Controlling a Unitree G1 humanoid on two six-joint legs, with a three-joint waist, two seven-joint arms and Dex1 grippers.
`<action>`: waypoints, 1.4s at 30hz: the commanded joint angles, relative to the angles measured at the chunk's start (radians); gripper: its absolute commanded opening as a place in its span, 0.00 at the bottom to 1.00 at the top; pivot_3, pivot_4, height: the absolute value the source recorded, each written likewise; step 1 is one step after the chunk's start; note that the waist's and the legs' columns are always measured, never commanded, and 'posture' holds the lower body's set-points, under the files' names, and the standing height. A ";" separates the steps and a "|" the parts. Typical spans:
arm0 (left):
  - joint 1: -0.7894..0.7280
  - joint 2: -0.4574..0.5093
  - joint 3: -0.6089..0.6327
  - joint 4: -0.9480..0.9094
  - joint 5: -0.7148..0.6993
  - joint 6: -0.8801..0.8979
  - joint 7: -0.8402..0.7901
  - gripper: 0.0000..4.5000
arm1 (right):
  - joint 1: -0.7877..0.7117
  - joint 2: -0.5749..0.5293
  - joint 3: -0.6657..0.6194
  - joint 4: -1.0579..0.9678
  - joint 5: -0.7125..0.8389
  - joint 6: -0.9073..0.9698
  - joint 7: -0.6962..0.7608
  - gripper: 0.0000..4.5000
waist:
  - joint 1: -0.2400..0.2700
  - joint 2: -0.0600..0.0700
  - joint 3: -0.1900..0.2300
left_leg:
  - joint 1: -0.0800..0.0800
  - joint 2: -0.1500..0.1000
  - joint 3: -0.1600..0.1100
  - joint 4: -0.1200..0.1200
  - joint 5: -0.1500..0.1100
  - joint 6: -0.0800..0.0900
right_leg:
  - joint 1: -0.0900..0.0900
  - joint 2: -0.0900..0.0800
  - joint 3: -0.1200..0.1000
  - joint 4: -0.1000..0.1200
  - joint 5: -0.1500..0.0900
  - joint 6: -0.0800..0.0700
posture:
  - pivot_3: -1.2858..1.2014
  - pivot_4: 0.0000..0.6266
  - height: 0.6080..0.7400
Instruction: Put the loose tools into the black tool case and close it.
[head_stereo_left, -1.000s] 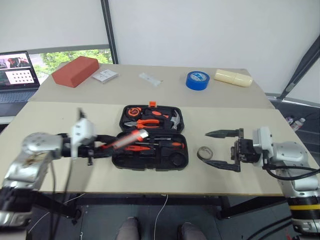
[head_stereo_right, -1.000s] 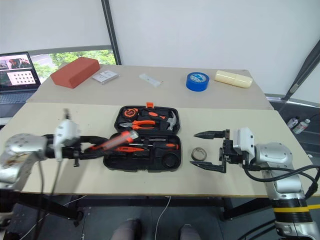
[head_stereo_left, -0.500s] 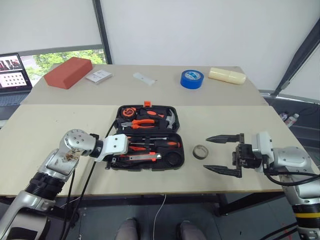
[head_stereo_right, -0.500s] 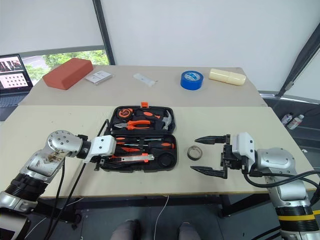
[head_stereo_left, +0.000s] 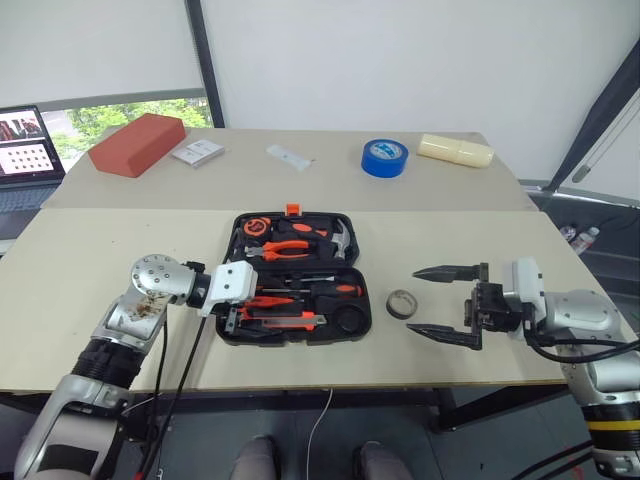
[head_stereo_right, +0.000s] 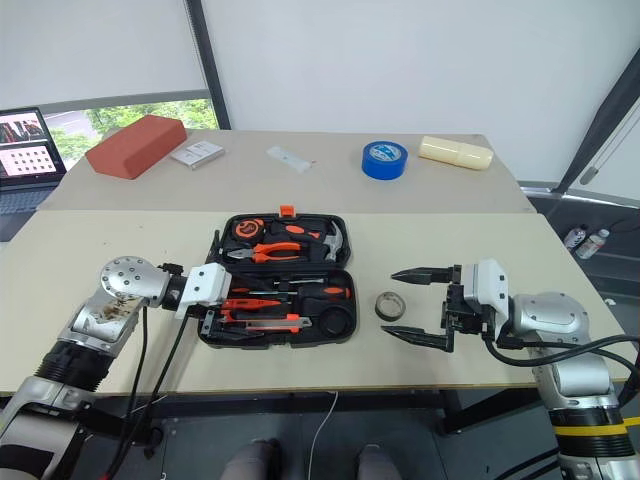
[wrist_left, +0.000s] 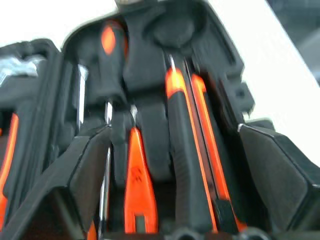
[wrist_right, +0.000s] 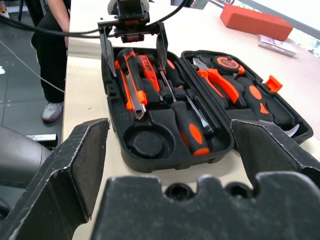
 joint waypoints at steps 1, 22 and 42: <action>-0.044 -0.005 0.094 0.038 -0.101 0.048 -0.027 0.87 | -0.015 0.013 -0.018 0.024 -0.001 -0.019 -0.012 1.00 | 0.000 0.000 0.000 | 0.000 0.000 0.000 0.000 0.000 0.000 | 0.000 0.000 0.000 0.000 0.000 0.000 | 0.52 0.24 1.00; 0.106 -0.107 -0.029 0.052 0.135 -0.132 0.097 0.01 | 0.047 0.057 -0.028 0.031 -0.021 -0.057 -0.058 1.00 | 0.008 0.001 -0.001 | 0.000 0.000 0.000 0.002 0.000 0.000 | 0.002 0.000 0.001 0.000 0.001 0.001 | 0.52 0.24 1.00; 0.207 -0.089 -0.044 0.007 0.142 -0.017 0.180 0.01 | 0.070 0.053 -0.032 0.040 -0.022 -0.036 -0.095 1.00 | 0.000 0.017 -0.016 | 0.017 -0.001 0.000 -0.001 0.000 0.000 | 0.019 0.000 0.001 -0.004 -0.007 -0.001 | 0.52 0.24 1.00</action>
